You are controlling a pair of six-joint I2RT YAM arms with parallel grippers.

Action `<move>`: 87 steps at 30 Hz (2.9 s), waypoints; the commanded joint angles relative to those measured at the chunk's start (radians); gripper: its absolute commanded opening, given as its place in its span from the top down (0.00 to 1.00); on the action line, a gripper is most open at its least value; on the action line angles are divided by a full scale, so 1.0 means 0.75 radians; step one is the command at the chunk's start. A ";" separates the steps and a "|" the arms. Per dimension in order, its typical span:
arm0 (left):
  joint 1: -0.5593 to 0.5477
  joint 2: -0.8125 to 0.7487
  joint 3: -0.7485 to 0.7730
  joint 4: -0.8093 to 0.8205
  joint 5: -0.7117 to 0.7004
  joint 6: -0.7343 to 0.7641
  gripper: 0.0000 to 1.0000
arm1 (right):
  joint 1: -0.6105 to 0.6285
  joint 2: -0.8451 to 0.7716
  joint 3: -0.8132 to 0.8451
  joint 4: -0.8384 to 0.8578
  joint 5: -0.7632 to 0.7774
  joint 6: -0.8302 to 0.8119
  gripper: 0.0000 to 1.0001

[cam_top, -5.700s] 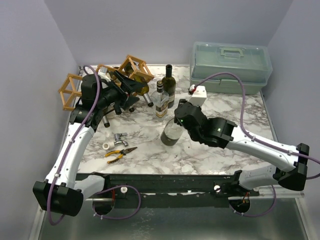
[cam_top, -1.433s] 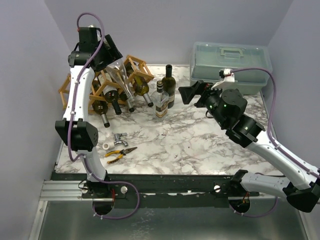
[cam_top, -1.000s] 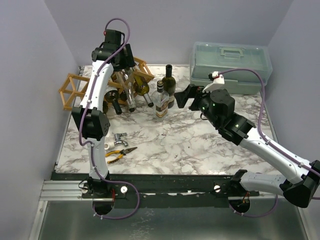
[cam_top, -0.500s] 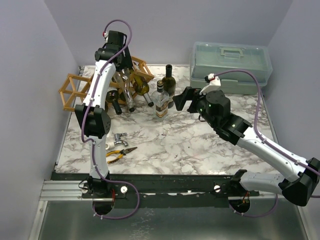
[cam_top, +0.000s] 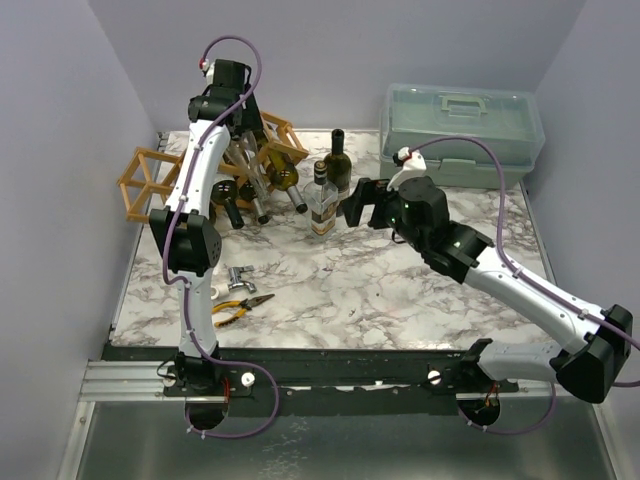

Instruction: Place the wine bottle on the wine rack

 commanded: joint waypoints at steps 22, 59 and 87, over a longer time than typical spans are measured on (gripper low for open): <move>-0.004 -0.506 -0.224 0.030 0.530 -0.013 0.01 | 0.009 0.503 0.494 -0.049 -0.149 -0.441 0.00; 0.002 -1.379 -1.239 0.290 1.046 -0.210 0.01 | 0.009 0.659 0.141 0.736 -0.032 -0.564 0.46; -0.255 -1.369 -1.577 0.824 1.254 -0.660 0.03 | 0.007 0.427 0.063 0.389 0.222 -0.237 0.99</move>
